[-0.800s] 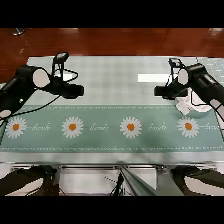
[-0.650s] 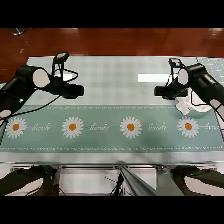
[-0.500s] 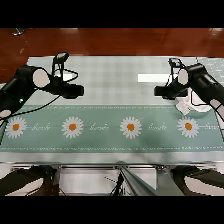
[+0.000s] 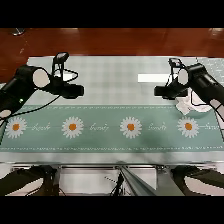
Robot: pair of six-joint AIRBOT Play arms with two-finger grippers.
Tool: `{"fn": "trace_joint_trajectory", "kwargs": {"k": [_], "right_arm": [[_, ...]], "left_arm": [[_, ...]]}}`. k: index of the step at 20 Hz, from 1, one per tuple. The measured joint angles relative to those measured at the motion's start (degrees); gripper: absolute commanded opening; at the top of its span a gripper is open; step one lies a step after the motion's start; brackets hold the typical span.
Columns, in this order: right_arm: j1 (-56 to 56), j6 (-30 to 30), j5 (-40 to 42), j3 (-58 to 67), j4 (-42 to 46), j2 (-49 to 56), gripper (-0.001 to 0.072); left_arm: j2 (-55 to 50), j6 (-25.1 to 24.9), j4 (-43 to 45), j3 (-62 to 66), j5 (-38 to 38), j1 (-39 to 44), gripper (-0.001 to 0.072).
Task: Fold the shirts.
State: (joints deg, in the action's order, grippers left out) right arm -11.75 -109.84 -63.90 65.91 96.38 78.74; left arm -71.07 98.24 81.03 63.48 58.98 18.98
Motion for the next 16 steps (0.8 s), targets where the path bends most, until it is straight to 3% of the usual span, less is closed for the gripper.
{"fn": "trace_joint_trajectory", "kwargs": {"k": [7, 8, 9, 13, 16], "right_arm": [[0.0, 0.0, 0.8, 0.0, 1.2, 0.0, 0.0034], [0.0, 0.1, 1.7, 0.0, 2.6, 0.0, 0.0286], [0.0, 0.2, 2.9, 0.0, 4.7, 0.0, 0.0626], [0.7, 0.9, 8.7, 0.0, 18.3, 0.0, 0.0636], [5.4, -2.9, 11.1, 0.0, 24.6, 0.1, 0.0629]], "left_arm": [[-0.2, 0.0, 0.0, 0.0, -1.7, 0.0, 0.0052], [-0.4, 0.0, 0.0, 0.0, -2.7, 0.0, 0.0283], [-0.7, -0.1, 0.0, 0.0, -3.8, 0.0, 0.0678], [-1.6, 0.0, 4.2, 0.0, -7.4, -0.6, 0.0704], [-1.8, 0.0, 7.5, 0.0, -8.7, -1.7, 0.0704]]}}
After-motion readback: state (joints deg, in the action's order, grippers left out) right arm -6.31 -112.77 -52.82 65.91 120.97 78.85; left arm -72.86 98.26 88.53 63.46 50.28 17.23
